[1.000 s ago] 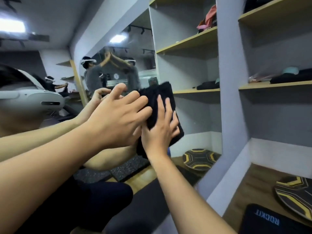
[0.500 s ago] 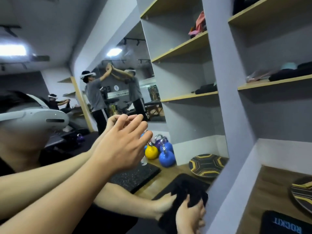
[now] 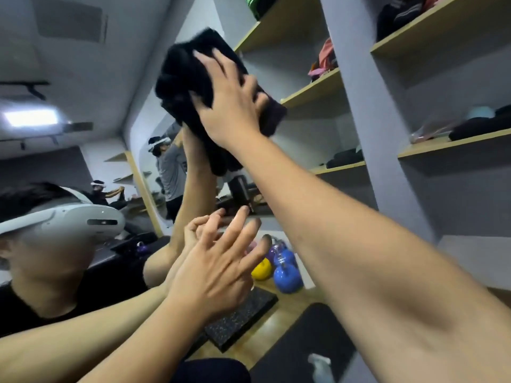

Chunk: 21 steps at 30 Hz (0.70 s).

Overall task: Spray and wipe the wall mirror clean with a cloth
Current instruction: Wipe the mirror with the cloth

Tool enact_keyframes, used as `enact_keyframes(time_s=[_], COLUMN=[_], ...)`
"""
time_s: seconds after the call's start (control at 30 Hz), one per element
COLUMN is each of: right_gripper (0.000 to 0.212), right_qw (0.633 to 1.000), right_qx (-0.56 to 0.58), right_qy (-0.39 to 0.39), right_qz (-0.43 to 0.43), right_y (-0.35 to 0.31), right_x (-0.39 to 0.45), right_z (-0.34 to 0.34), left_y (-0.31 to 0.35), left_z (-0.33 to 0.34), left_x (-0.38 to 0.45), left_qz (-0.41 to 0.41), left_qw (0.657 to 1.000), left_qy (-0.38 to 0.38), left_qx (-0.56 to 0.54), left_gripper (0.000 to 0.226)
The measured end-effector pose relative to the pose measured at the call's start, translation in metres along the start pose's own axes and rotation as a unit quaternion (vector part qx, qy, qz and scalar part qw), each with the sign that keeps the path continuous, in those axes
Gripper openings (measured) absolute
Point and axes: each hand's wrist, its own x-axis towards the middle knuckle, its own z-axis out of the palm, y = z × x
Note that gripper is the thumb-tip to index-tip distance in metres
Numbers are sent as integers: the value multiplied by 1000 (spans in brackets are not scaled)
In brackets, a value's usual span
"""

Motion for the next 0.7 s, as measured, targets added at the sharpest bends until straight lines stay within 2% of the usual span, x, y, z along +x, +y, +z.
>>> enact_keyframes(time_s=[0.07, 0.17, 0.23, 0.33, 0.5, 0.6, 0.7], right_gripper=[62, 65, 64, 61, 59, 59, 62], right_qw=[1000, 999, 995, 976, 892, 813, 782], right_qx=[8, -2, 0, 8, -2, -10, -4], right_qy=[-2, 50, 77, 91, 78, 31, -8], right_qz=[-25, 15, 70, 196, 446, 582, 624], right_y=[-6, 20, 59, 127, 199, 213, 220], right_x=[11, -14, -52, -143, -325, -394, -426], right_z=[2, 16, 22, 33, 55, 60, 59], left_y=[0, -1, 0, 2, 4, 5, 4], left_z=[3, 0, -2, -2, 3, 8, 9], left_x=[-1, 0, 1, 1, 2, 4, 3], left_qz=[-5, -12, -17, -19, -30, -32, -33], left_qw=[1000, 1000, 1000, 999, 998, 997, 996], left_qy=[-10, -5, -8, -28, -39, -54, -69], left_qx=[9, 29, 22, 21, 39, 33, 34], left_gripper=[63, 59, 54, 49, 46, 47, 44])
